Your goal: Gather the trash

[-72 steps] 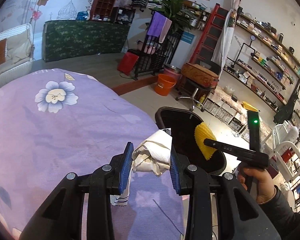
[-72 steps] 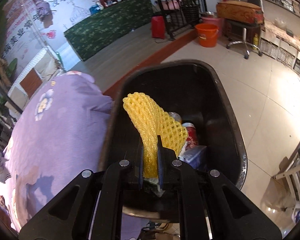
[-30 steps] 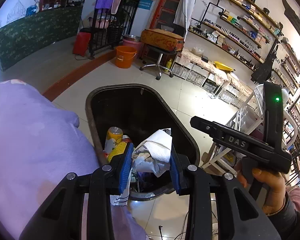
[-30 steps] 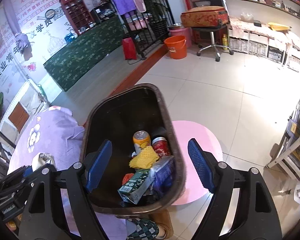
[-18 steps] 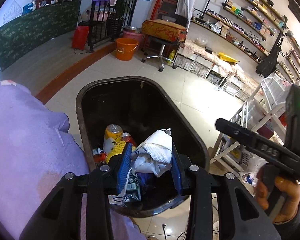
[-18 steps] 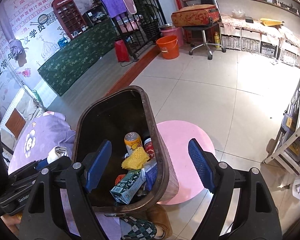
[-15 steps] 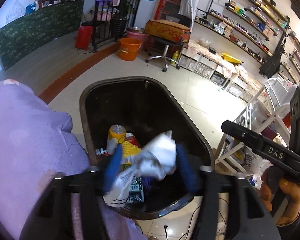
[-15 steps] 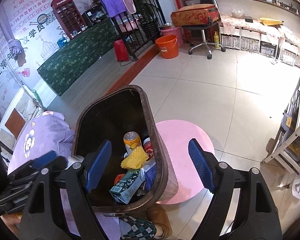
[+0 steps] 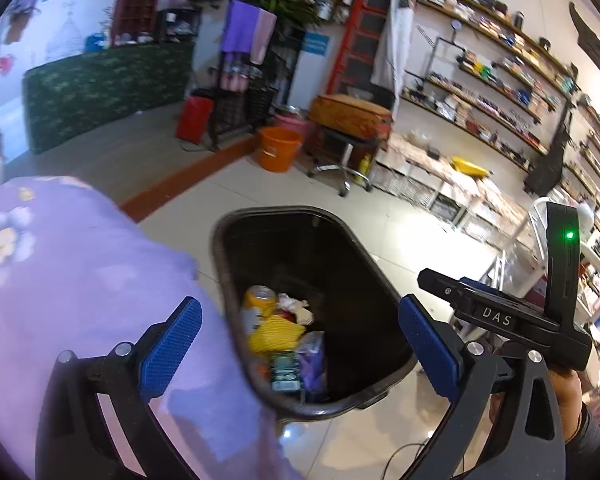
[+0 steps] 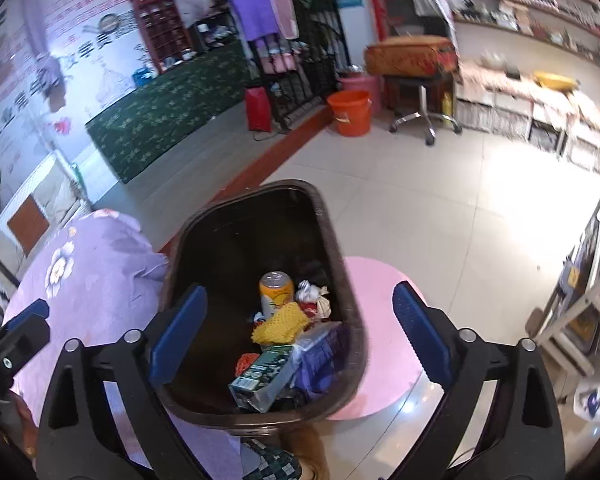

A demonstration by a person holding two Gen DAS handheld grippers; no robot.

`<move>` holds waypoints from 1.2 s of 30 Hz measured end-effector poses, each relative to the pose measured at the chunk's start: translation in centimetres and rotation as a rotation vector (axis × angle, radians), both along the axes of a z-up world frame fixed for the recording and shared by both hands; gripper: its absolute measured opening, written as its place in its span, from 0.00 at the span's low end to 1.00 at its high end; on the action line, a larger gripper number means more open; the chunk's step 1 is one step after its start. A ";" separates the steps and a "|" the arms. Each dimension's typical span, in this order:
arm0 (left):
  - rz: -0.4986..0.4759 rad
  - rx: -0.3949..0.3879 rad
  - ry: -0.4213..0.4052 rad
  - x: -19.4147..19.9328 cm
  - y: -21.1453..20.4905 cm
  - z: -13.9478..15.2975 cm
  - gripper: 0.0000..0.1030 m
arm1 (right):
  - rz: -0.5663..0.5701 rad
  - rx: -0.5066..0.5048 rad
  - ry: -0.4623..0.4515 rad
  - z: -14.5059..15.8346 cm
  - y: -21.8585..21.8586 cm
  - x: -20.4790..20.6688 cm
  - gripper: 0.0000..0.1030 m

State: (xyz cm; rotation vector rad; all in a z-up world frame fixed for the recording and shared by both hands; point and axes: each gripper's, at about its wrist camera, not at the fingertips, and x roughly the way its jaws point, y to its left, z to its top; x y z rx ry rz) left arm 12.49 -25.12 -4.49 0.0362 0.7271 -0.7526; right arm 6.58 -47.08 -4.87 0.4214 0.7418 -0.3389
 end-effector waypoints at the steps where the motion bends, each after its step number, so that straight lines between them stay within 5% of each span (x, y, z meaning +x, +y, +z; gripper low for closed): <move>1: 0.023 -0.010 -0.008 -0.2 1.0 0.0 0.94 | 0.013 -0.007 -0.003 0.2 0.6 0.2 0.91; 10: 0.267 0.008 -0.146 -2.5 9.1 1.7 0.94 | 0.162 -0.059 -0.052 2.2 8.4 1.6 0.94; 20: 0.544 -0.003 -0.211 -5.4 17.5 3.3 0.94 | 0.323 -0.142 -0.171 5.6 18.1 0.7 0.95; 36: 0.744 -0.013 -0.315 -10.1 23.1 5.2 0.94 | 0.378 -0.327 -0.410 10.2 25.3 -6.3 0.95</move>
